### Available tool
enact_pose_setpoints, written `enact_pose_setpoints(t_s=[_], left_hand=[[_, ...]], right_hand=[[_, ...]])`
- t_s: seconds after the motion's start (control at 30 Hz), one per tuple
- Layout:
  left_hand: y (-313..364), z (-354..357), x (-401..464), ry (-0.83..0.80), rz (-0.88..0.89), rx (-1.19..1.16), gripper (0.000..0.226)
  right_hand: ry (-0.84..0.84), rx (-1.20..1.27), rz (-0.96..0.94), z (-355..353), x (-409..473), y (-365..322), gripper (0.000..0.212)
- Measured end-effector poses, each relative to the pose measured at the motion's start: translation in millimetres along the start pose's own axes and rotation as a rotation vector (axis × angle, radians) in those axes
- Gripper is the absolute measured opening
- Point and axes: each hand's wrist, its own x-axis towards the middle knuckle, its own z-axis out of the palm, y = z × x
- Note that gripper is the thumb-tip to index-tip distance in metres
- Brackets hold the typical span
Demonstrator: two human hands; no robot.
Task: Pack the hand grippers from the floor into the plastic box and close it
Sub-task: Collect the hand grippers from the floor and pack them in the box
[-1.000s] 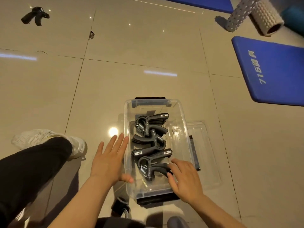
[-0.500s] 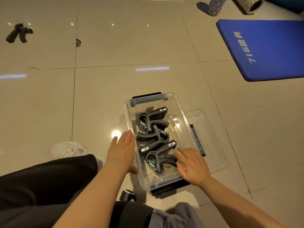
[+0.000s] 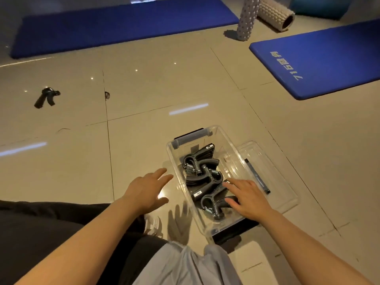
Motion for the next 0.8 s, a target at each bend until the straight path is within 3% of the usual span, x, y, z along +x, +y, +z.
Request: enact_pose_setpoints(t_s=[0.13,0.27,0.43,0.57,0.67,0.8], left_hand=[[-46,-43,-53,0.299,-0.120,-0.169,0.052],[-117,-61,-140,0.540,-0.397,-0.266,0.041],[-197,-75,-245,0.757,-0.669,-0.428,0.031],[-248,-91,-307,0.992,-0.783,-0.467,0.031],[-278,-77,-330,1.032,-0.879,-0.511,0.028],[-313,-49,-318,1.062,-0.994,-0.616,0.020]], right_hand=[[0.059,0.118,-0.150,-34,34,-97,0.059],[0.165,0.169,-0.397,-82,89,-208,0.058],[0.255,0.301,-0.654,-147,140,-368,0.046],[0.328,0.469,-0.780,-194,166,-472,0.041],[0.229,0.538,-0.769,-221,190,-523,0.035],[0.106,0.335,-0.758,-204,245,-569,0.034]])
